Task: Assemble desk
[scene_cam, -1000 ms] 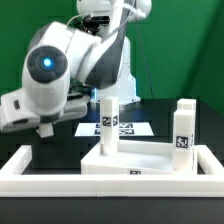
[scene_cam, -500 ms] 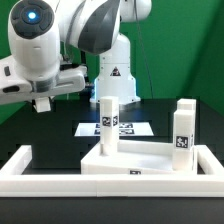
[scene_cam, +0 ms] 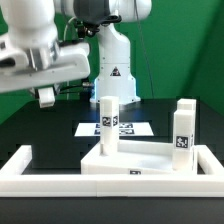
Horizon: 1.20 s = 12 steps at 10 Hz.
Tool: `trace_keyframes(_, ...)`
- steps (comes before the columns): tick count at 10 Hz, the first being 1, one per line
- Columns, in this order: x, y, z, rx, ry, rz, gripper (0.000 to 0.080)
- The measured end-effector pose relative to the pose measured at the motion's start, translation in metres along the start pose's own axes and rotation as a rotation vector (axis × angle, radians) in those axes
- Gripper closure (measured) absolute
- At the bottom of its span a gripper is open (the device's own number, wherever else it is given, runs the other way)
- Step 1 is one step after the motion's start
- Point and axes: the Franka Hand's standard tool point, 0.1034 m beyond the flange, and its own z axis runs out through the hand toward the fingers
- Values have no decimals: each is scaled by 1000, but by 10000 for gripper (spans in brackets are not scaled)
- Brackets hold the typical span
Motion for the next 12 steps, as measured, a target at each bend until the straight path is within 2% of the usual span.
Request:
trace_keyframes(1, 4, 0, -23, -21, 60, -11, 509)
trace_keyframes(2, 8, 5, -17, -37, 142, -10, 509)
trace_keyframes(3, 2, 4, -11, -29, 159, -5, 509)
trace_keyframes(5, 11, 4, -18, -46, 312, 16, 509)
trace_keyframes(6, 22, -12, -22, -50, 375, 49, 509)
trace_keyframes(7, 36, -27, -34, -41, 418, 70, 509)
trace_keyframes(8, 57, -36, -57, -23, 507, 114, 509)
trace_keyframes(9, 70, -43, -76, -18, 565, 137, 509)
trace_keyframes(10, 75, -47, -84, -24, 583, 128, 509)
trace_keyframes(12, 76, -36, -84, -77, 700, 131, 509)
